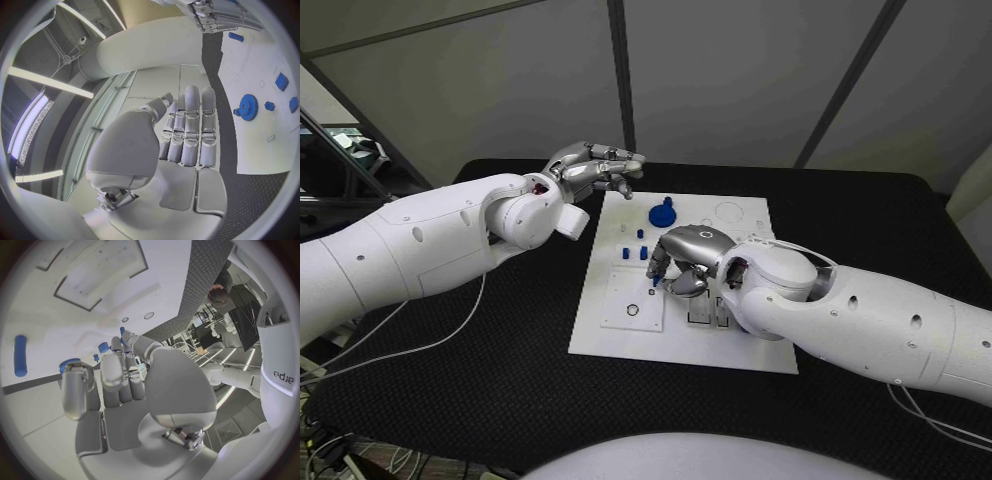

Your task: Assemble the parts on the task board

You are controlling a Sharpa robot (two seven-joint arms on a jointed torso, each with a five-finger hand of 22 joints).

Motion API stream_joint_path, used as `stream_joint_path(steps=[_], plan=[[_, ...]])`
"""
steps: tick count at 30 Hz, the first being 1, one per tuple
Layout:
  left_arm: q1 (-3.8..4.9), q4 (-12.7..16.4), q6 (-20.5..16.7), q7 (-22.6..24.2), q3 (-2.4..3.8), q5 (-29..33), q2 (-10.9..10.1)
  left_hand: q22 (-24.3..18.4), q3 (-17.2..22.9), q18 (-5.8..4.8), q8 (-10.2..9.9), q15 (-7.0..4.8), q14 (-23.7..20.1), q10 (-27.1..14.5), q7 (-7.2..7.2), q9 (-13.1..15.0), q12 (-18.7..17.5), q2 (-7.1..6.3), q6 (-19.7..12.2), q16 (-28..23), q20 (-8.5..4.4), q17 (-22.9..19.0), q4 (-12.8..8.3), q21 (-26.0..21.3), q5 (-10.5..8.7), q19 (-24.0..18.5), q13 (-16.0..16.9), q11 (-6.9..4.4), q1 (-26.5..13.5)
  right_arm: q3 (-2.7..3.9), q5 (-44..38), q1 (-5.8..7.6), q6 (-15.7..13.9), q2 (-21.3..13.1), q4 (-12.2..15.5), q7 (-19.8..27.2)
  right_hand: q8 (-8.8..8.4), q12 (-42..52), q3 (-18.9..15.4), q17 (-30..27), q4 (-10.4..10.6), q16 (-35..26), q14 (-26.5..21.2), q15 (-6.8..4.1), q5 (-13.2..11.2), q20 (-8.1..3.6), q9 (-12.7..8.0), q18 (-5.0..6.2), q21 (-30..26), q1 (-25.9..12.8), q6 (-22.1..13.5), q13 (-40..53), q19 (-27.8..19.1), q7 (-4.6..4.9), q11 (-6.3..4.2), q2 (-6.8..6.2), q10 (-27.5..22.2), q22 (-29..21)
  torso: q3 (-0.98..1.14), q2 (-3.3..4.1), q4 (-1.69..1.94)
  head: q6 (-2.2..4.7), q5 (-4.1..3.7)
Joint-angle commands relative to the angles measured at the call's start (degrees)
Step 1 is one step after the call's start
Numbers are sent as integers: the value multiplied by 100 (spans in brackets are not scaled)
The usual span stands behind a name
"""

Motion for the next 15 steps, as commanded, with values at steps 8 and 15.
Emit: stream_joint_path(steps=[8, 15], plan=[[10, -6, 60, 17, 5, 34, 16, -10, -16, 60, -29, 11, 22, -36, 26, 8, 5, 26, -41, -37, -1, -8, -18, -31, 19, 33, 7, 28, -21, -4, 3, -109, 135, 39, -20, 91, -8, -32, 20, -26, 31, -2, 115, -32, -40, -29, 3, -27, 16, -51, 14, -11, 210, 16, 23, 2, -4, 792, -2, -4, -1, -51, 23], [10, -12, 69, 11, 5, 34, 13, -10, -16, 60, -29, 11, 22, -36, 26, 8, 5, 26, -41, -37, -1, -8, -18, -31, 19, 33, 7, 28, -21, -4, 3, -127, 96, 51, -37, 92, -10, -32, 20, -34, 35, -6, 113, -31, -41, -29, 3, -24, 8, -59, 12, -12, 204, 17, 25, 2, -8, 783, -1, -5, -5, -54, 32]])
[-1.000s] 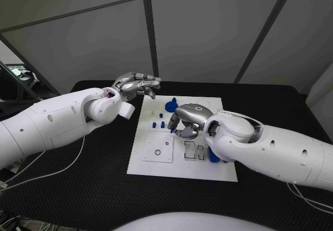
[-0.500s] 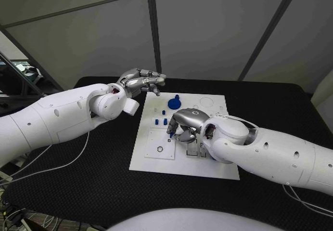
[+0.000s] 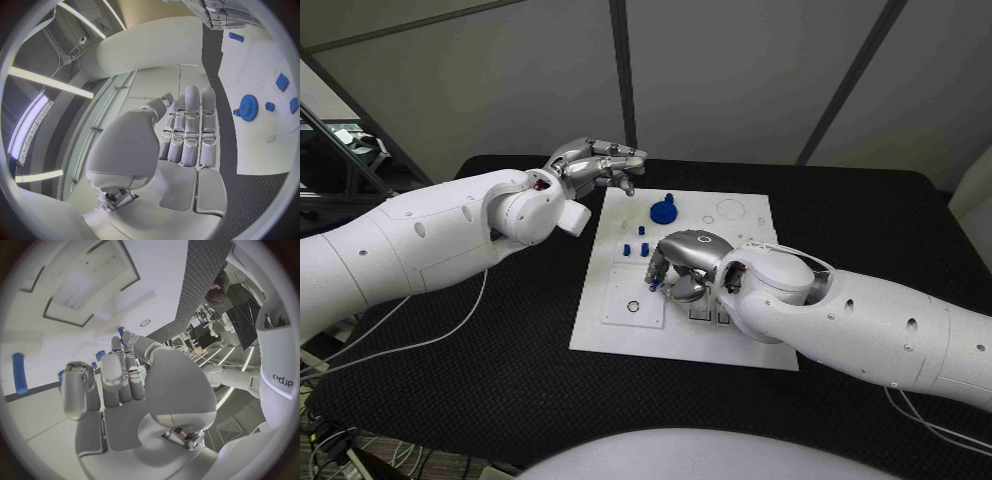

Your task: Assemble the parts on the task board

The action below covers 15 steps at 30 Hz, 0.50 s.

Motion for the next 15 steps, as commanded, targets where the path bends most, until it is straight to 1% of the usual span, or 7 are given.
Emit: stream_joint_path(steps=[1, 8, 15], plan=[[9, -2, 67, 15, 6, 34, 4, -5, -16, 59, -29, 11, 22, -15, 4, 9, 5, 26, -19, -37, -1, -9, -18, -31, 19, 34, 8, 7, -21, -5, 1, -7, 27, 10, -14, 48, 7, -32, 3, -4, 18, -6, 113, -32, -21, -29, 6, -25, 8, -59, 20, -6, 204, 24, 24, 3, -8, 783, -1, -2, -3, 1, 4], [9, -7, 72, 10, 6, 34, 2, -9, -20, 60, -37, 12, 22, -22, 8, 11, 2, 25, -30, -45, 0, -11, -21, -38, 18, 34, 8, 9, -23, -5, -15, -12, -4, 34, -39, 40, 7, -32, 3, -4, 18, -6, 113, -32, -21, -29, 6, -25, 8, -59, 20, -6, 204, 24, 24, 3, -8, 783, -2, 0, -3, 8, 11], [9, -7, 87, -3, 6, 34, 0, -9, -20, 60, -37, 12, 22, -22, 8, 11, 2, 25, -30, -45, 0, -11, -21, -38, 18, 34, 8, 9, -23, -5, -57, -17, -141, 50, -50, 47, 5, -32, 7, -13, 20, -8, 111, -31, -20, -28, 5, -28, 19, -64, 16, -7, 211, 24, 24, 5, -13, 797, 0, 1, 0, 5, 24]])
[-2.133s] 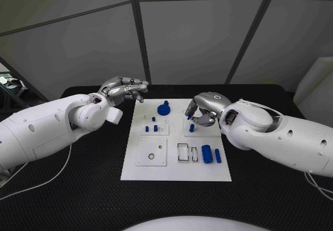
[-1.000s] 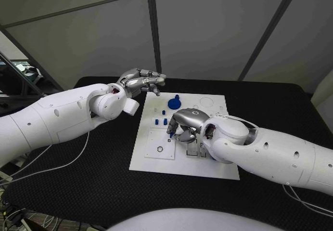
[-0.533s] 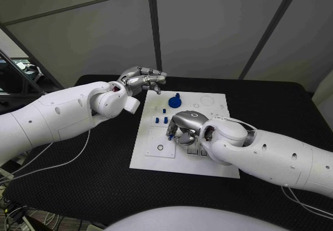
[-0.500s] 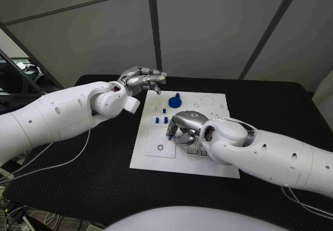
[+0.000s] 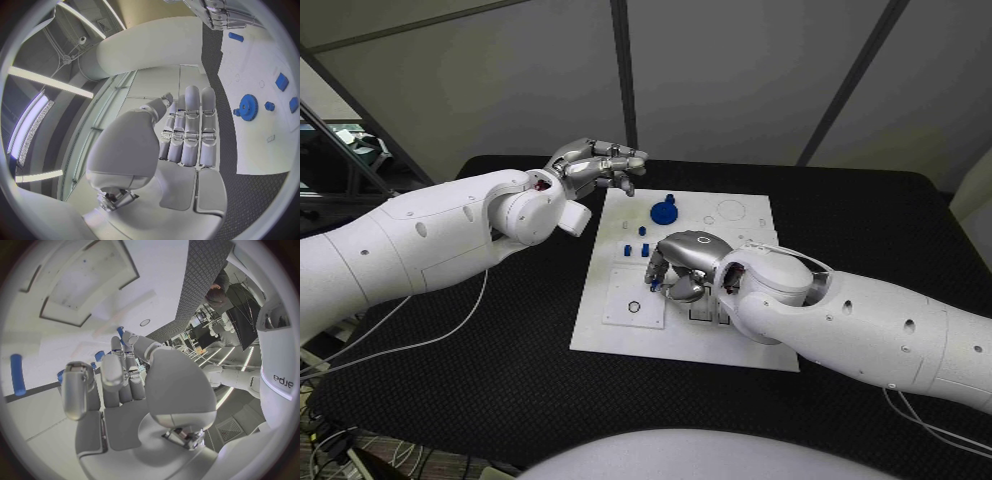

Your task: Assemble the parts on the task board

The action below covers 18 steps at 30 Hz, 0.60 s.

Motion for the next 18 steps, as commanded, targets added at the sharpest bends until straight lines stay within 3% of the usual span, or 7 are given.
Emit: stream_joint_path(steps=[1, 18], plan=[[9, 1, 78, 5, 6, 33, 2, -10, -20, 59, -37, 12, 22, -22, 8, 6, 3, 25, -30, -11, 0, -5, -21, -38, 18, 34, 8, 9, -23, -6, -54, -4, -124, 6, -5, 32, 10, -32, 10, 1, 18, -4, 111, -31, -18, -28, 4, -30, 24, -62, 23, -8, 214, 30, 23, 6, -15, 803, 1, 2, 3, -3, 6], [9, -23, 110, -20, 4, 33, 1, -12, -19, 60, -41, 12, 22, -26, 10, 7, 1, 27, -34, -17, 0, -6, -26, -42, 18, 34, 8, 10, -18, -5, -127, -13, -314, -17, 26, 18, 10, -26, 37, 1, 0, 7, 110, -33, 10, -28, 5, -43, 65, -41, 22, -7, 241, 28, 19, 17, -16, 854, 3, 2, -3, -18, 21]])
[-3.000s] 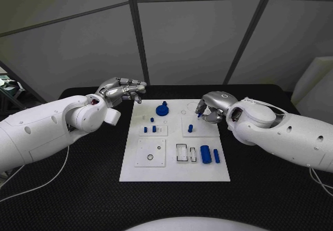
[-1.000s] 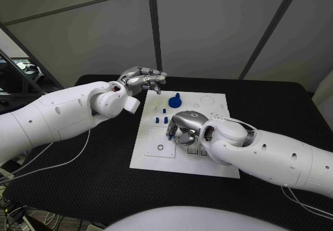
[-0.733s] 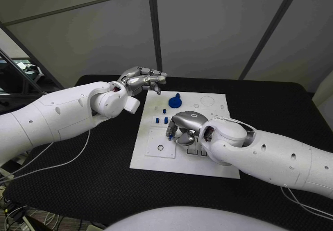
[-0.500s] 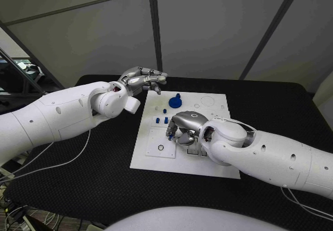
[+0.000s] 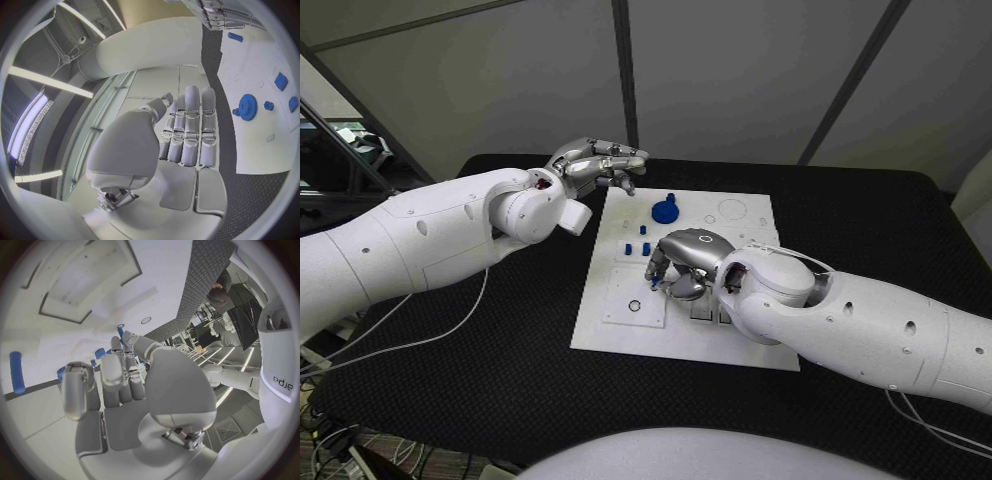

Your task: Assemble the parts on the task board

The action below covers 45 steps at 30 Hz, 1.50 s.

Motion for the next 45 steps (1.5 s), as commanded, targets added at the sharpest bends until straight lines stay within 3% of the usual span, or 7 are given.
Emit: stream_joint_path(steps=[1, 45], plan=[[9, -4, 84, 1, 5, 33, 2, -8, -19, 60, -21, 12, 22, -26, 10, 8, 1, 27, -34, -17, 0, -7, -26, -20, 18, 34, 9, 10, -18, 2, -63, 7, -128, -10, 22, 26, 32, -26, 37, 0, 0, 7, 110, -33, 10, -28, 6, -44, 38, -41, 23, -7, 241, 29, 19, 17, -16, 854, 3, 1, -3, -4, 4], [8, -35, 118, -52, 3, 33, 14, -10, -19, 60, -23, 13, 21, -30, 11, 10, 0, 28, -37, -22, 1, -8, -30, -24, 17, 35, 8, 11, -15, 2, 80, -48, 47, 60, -108, 107, 36, -22, 41, -9, 0, 10, 108, -33, 26, -28, 8, -47, 49, -50, 29, -6, 249, 32, 21, 16, -12, 868, 0, 3, 3, -65, 36]])
